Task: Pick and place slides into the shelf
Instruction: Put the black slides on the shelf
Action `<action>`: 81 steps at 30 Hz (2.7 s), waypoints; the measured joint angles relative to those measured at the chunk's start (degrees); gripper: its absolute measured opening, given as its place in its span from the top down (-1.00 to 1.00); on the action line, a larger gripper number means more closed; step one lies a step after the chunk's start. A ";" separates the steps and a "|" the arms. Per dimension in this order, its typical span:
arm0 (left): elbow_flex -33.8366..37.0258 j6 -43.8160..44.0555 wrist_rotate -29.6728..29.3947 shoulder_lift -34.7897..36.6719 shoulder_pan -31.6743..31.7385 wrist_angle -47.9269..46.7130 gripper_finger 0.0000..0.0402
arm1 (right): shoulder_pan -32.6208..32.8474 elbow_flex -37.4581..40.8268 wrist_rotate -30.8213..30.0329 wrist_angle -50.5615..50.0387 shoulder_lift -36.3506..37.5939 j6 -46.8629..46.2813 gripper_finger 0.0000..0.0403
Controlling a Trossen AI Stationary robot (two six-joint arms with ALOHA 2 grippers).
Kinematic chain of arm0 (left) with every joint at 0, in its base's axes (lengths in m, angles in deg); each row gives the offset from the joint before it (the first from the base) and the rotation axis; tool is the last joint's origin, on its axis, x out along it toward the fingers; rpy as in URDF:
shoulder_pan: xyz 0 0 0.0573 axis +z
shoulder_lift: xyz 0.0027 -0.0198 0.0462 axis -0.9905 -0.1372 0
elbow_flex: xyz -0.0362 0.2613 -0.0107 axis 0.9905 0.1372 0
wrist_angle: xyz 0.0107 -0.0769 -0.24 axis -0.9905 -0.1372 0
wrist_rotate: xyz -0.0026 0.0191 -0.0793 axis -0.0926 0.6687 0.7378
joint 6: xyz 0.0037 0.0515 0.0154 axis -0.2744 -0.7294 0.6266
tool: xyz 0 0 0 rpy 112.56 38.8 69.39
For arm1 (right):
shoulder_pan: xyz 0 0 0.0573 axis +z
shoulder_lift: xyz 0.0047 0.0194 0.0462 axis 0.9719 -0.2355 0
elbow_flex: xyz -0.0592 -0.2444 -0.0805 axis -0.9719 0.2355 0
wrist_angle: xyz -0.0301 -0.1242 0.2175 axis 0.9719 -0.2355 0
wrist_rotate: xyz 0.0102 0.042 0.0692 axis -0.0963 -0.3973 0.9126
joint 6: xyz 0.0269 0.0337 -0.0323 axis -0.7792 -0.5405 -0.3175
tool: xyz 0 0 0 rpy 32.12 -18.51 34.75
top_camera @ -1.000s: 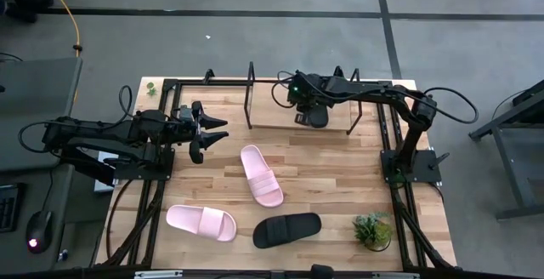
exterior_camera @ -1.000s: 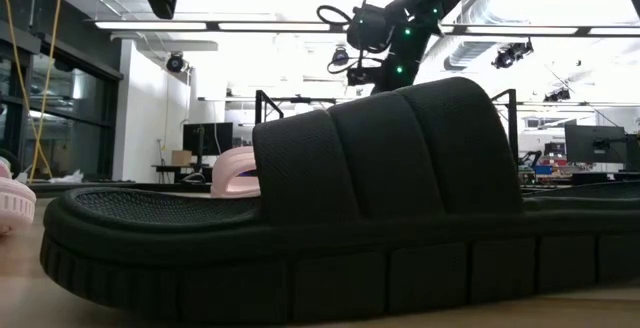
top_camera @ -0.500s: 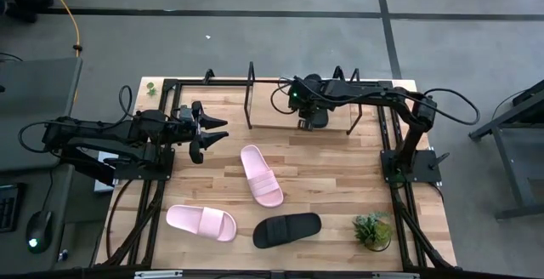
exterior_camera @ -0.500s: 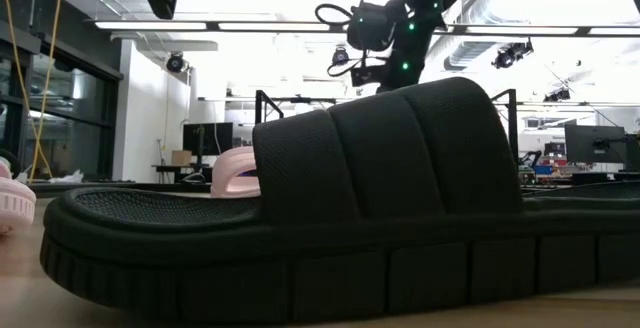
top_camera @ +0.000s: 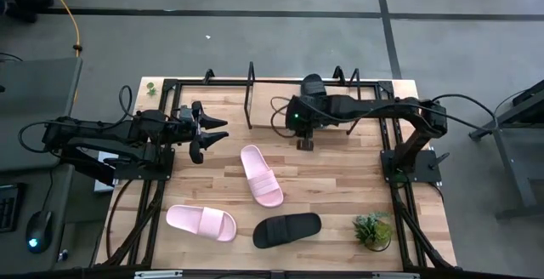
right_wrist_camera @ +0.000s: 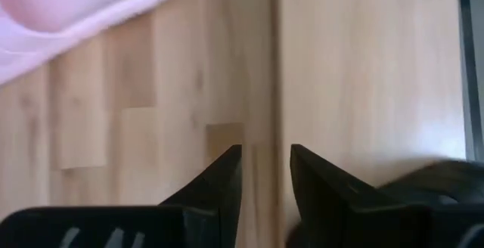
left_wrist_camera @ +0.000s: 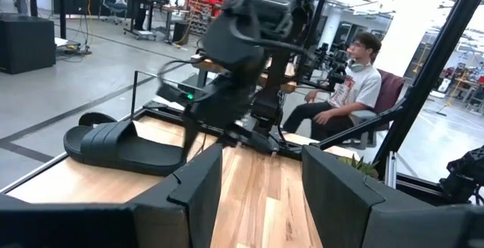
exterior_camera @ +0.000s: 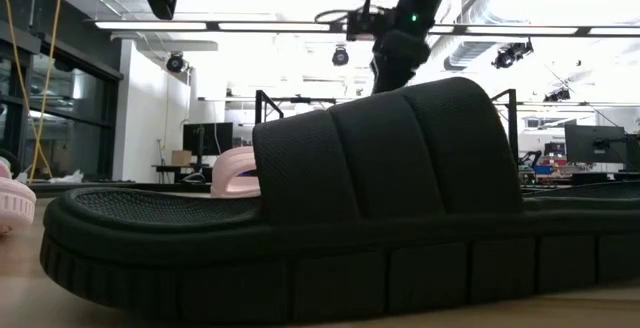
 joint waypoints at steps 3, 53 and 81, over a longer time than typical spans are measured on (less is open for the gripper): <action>0.02 0.00 0.00 0.00 -0.01 -0.09 0.16 | 2.01 0.00 -0.03 0.33 0.30 -0.72 0.49; 0.24 12.02 13.52 -13.76 -5.06 1.08 0.16 | 32.42 1.16 -4.30 10.80 -2.79 -12.67 0.49; 0.15 12.68 6.01 -14.12 -14.33 4.97 0.16 | 44.57 1.11 -10.62 20.13 -11.55 -6.90 -0.02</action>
